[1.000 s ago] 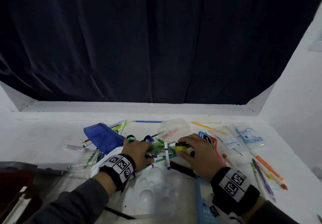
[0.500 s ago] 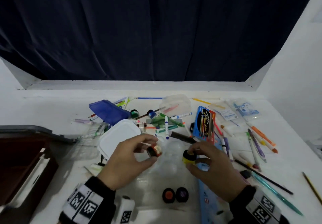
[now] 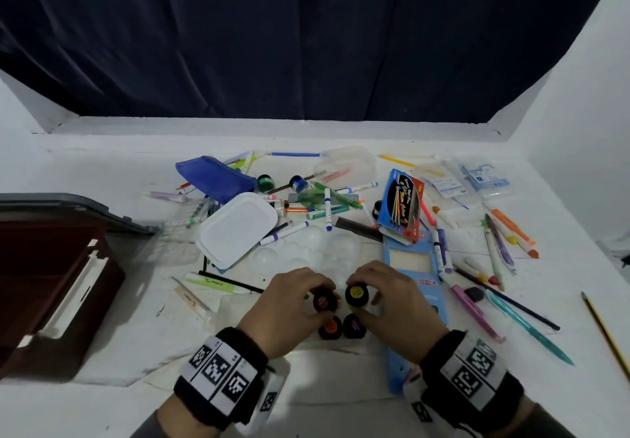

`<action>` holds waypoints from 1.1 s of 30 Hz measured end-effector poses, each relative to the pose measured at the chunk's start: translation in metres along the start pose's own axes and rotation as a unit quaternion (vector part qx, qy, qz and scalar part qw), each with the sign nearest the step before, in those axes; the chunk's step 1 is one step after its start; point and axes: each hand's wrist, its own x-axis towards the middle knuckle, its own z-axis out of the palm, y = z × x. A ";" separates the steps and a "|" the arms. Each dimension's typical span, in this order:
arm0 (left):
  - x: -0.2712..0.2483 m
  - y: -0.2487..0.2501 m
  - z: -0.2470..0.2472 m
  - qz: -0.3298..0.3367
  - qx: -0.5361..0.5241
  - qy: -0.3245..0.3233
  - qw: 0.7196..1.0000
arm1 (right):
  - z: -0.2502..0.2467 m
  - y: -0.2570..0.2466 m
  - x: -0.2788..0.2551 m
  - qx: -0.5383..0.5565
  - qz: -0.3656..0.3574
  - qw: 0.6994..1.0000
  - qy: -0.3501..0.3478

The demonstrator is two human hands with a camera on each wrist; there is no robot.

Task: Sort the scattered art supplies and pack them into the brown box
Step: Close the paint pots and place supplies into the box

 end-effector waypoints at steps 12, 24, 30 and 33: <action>0.009 0.001 0.007 -0.010 0.068 -0.029 0.997 | 0.001 0.009 0.010 -0.001 -0.022 0.998 -0.054; 0.014 -0.003 0.003 -0.016 0.066 -0.028 0.997 | -0.009 0.014 0.015 -0.050 -0.024 0.993 -0.106; 0.017 -0.006 0.001 -0.027 0.114 -0.060 0.991 | -0.016 0.009 0.022 -0.071 0.006 0.985 -0.156; 0.017 -0.006 -0.001 -0.021 0.134 -0.071 0.988 | -0.015 0.000 0.028 -0.123 0.013 0.970 -0.210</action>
